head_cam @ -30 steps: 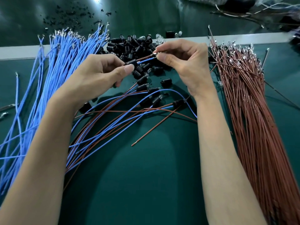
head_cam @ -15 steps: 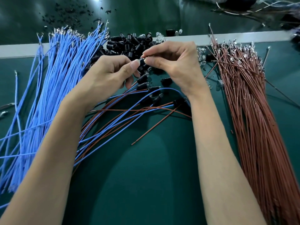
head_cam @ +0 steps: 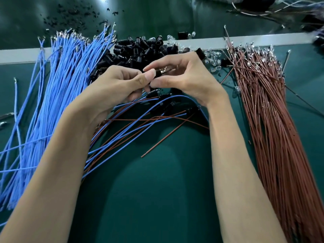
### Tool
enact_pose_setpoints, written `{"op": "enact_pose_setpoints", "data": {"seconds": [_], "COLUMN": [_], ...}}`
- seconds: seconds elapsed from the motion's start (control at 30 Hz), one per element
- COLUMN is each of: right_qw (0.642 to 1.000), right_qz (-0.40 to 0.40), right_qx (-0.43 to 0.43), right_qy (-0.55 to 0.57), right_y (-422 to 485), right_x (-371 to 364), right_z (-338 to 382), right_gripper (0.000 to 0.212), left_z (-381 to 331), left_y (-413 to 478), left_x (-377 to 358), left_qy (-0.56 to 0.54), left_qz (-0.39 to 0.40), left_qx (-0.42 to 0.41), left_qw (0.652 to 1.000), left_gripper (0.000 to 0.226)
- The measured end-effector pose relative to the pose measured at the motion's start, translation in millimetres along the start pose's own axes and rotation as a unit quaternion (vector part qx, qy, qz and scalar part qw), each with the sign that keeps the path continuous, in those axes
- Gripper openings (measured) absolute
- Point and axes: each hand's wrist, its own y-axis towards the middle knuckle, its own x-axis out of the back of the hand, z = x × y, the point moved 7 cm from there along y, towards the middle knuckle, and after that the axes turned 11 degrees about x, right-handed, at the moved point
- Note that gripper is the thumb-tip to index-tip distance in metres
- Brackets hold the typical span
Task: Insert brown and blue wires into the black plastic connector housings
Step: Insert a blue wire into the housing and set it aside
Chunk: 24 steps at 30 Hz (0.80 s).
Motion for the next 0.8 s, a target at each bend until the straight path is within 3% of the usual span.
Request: {"op": "enact_pose_setpoints", "data": {"seconds": [0.2, 0.57, 0.8], "right_qw": [1.000, 0.999, 0.996], "right_qz": [-0.019, -0.010, -0.037], "right_qx": [0.009, 0.005, 0.016], "right_qy": [-0.008, -0.030, -0.076], "right_y": [4, -1, 0], "right_x": [-2, 1, 3], "right_z": [6, 7, 6], "right_gripper": [0.018, 0.013, 0.012], "left_z": [1, 7, 12], "left_y": [-3, -1, 0], "left_x": [0, -2, 2], "left_qy": [-0.055, 0.013, -0.004], "left_qz": [0.071, 0.062, 0.071], "left_qx": [0.021, 0.048, 0.067], "left_qw": [0.996, 0.997, 0.995], "left_gripper": [0.029, 0.032, 0.035]}}
